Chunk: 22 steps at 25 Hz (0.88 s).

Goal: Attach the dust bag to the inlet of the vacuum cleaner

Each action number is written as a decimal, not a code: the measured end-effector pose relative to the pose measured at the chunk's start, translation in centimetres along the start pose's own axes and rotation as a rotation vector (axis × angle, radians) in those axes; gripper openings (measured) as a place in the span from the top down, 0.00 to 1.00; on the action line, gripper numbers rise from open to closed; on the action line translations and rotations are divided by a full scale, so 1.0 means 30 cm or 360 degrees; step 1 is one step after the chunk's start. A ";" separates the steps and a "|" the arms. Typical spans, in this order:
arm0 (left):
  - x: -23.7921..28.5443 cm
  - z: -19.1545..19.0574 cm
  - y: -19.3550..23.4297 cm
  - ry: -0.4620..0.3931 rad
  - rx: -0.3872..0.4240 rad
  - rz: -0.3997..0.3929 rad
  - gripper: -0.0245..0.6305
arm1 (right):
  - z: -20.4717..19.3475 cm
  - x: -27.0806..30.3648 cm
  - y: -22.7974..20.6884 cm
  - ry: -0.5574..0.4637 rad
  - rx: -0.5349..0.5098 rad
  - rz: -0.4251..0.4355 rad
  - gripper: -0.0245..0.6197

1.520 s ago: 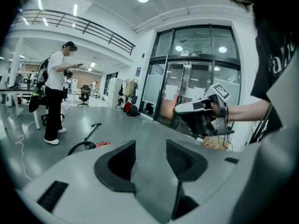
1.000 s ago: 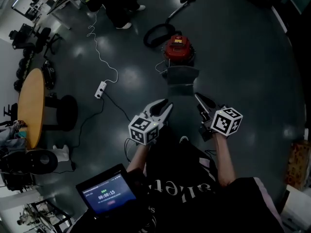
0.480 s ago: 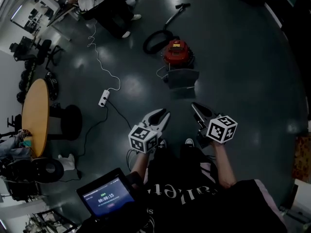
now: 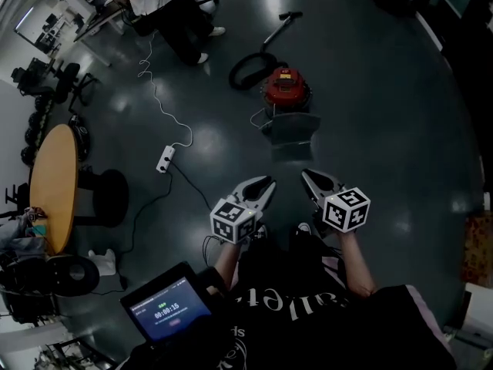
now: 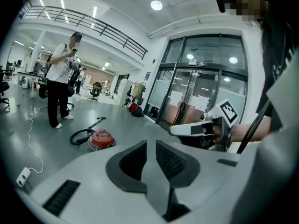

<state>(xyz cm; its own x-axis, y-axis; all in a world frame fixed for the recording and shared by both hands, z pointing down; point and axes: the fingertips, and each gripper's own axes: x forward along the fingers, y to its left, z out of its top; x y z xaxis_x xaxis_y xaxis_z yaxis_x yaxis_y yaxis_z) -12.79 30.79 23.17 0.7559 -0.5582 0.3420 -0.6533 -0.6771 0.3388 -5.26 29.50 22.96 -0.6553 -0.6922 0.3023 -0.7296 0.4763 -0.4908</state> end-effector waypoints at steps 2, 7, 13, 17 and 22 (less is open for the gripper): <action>-0.014 0.008 0.005 -0.0006 0.0011 -0.0017 0.86 | -0.001 0.013 0.017 -0.0004 -0.0016 -0.0013 0.93; -0.052 -0.002 0.015 -0.0011 0.0007 -0.0042 0.87 | -0.028 0.041 0.058 0.0005 -0.0051 -0.0025 0.93; -0.089 -0.018 0.013 0.0031 0.0081 -0.0055 0.87 | -0.034 0.049 0.093 0.0012 -0.0078 -0.0038 0.93; -0.086 0.007 0.010 -0.0006 0.0069 -0.0053 0.87 | -0.033 0.066 0.096 0.0015 -0.0100 -0.0021 0.93; -0.067 -0.005 0.009 0.0012 0.0115 -0.0048 0.87 | -0.027 0.064 0.085 0.0029 -0.0115 0.0000 0.93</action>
<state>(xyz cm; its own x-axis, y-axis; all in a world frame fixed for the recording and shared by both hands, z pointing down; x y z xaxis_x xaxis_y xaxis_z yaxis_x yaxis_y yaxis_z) -14.50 31.81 22.71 0.7747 -0.5336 0.3393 -0.6252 -0.7266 0.2848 -8.55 29.83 22.95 -0.6584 -0.6824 0.3175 -0.7412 0.5149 -0.4307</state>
